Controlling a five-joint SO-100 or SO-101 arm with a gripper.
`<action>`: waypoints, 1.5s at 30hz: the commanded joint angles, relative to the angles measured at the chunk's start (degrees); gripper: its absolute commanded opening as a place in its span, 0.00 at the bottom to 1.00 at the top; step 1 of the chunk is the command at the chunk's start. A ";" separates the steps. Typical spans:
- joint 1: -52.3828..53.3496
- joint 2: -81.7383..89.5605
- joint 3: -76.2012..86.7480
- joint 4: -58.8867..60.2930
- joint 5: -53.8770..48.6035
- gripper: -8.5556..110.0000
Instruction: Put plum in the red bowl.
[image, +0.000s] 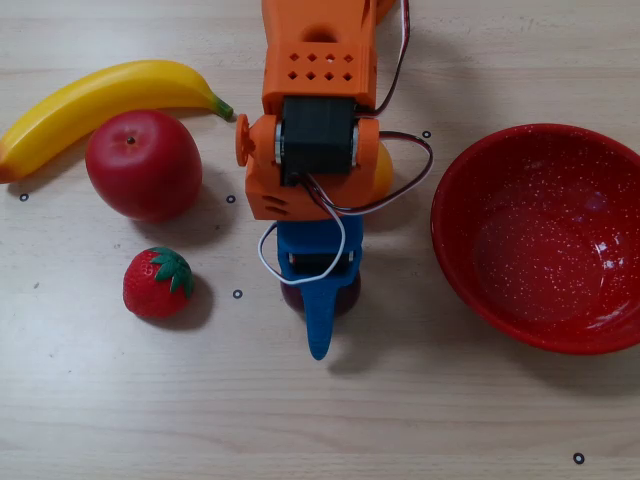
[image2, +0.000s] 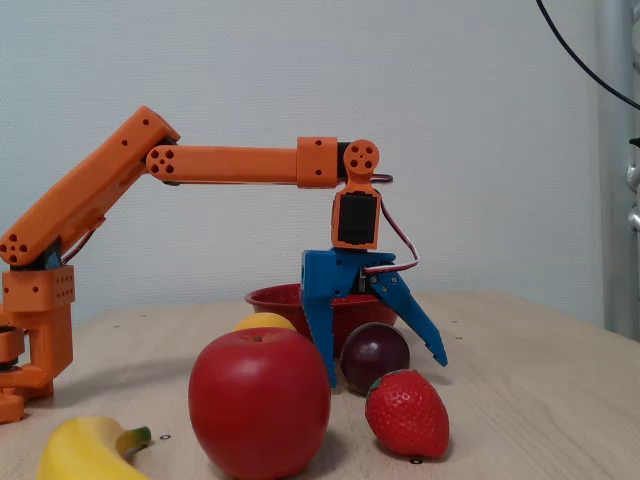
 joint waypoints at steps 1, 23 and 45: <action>-0.53 2.55 -5.01 -2.20 1.93 0.47; 0.44 1.49 -5.36 -2.11 2.64 0.45; 0.09 2.55 -4.48 -1.93 3.52 0.35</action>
